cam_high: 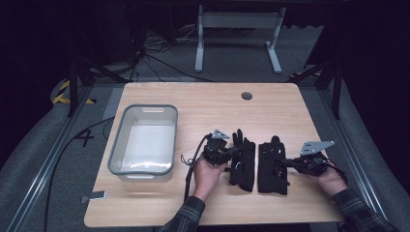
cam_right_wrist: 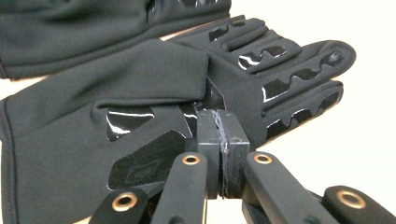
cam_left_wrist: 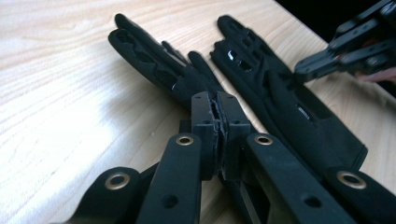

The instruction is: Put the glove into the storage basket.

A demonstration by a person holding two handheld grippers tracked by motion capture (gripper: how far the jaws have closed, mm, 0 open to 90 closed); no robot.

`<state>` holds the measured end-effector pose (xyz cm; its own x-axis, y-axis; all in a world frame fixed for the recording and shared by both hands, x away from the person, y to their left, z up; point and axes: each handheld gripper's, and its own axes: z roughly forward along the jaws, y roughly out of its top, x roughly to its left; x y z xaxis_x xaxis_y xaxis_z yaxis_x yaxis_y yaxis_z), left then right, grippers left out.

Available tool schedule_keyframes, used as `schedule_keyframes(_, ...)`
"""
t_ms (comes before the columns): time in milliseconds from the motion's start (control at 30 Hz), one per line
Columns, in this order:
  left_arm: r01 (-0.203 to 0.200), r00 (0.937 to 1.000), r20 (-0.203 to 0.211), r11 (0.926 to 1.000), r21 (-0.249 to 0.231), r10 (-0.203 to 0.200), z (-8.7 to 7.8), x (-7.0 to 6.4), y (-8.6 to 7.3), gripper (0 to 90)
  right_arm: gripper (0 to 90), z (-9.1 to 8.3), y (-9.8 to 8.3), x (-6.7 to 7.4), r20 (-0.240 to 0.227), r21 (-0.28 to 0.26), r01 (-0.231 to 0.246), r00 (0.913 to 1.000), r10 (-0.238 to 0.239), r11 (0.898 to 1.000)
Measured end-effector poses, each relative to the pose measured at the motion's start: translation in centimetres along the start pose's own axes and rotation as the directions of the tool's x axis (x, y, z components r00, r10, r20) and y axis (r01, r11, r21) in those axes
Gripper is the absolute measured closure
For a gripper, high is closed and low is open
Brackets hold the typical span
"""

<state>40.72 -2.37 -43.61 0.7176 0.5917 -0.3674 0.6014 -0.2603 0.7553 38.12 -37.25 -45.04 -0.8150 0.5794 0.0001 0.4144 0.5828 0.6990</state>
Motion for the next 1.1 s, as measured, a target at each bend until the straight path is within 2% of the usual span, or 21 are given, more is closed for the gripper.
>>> schedule_keyframes(267,-0.011,0.9994,0.032,0.9998,-0.018,0.012,-0.2,-0.5,0.8,87.4,89.5,0.3,0.1,0.0,-0.008,0.005,-0.005,1.0,0.005,1.0)
schedule_keyframes(400,-0.012,0.9983,0.056,0.9999,-0.012,0.013,-0.2,-0.9,1.0,87.4,89.5,0.6,0.4,0.1,-0.011,-0.001,-0.008,0.9999,0.008,1.0)
schedule_keyframes(833,-0.029,0.9957,0.088,0.9992,-0.028,0.031,0.2,-1.9,1.6,87.4,89.5,1.2,0.9,0.6,-0.023,-0.003,0.01,0.9997,-0.01,1.0)
schedule_keyframes(1100,-0.067,0.9917,0.107,0.9972,-0.033,0.07,0.2,-2.7,2.4,87.4,89.5,2.0,1.7,1.2,-0.045,-0.004,0.028,0.9986,-0.029,1.0)
